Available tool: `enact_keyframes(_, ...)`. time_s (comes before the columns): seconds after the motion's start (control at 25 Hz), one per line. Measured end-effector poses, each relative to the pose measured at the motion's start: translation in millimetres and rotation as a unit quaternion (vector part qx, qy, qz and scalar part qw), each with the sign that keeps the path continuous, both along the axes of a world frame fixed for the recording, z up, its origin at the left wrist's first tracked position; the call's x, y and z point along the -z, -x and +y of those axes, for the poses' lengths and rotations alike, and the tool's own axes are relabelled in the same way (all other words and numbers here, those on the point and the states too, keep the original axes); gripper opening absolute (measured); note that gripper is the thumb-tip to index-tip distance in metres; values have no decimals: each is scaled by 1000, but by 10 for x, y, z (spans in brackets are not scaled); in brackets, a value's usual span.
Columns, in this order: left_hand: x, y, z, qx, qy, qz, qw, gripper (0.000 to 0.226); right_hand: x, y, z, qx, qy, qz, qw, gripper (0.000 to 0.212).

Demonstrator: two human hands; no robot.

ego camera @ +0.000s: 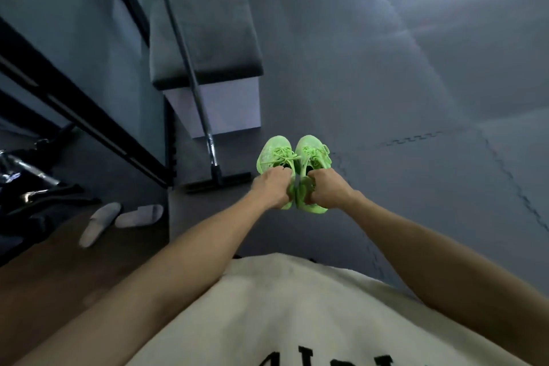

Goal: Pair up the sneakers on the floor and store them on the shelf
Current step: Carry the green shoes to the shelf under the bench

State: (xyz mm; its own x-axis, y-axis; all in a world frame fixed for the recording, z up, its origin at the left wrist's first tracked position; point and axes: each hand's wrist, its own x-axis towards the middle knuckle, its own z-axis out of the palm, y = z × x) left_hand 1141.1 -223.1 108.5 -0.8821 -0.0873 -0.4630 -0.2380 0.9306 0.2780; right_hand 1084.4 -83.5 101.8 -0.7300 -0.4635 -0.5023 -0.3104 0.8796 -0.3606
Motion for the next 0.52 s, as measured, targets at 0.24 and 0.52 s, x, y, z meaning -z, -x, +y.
enact_keyframes(0.24, 3, 1326, 763, 71, -2, 10, 997, 22, 6, 1144, 853, 80, 15, 3, 997, 28)
enact_keyframes(0.52, 185, 3233, 1016, 138, -13, 25, 990, 29, 174, 2881, 1179, 138, 15, 0, 990, 28)
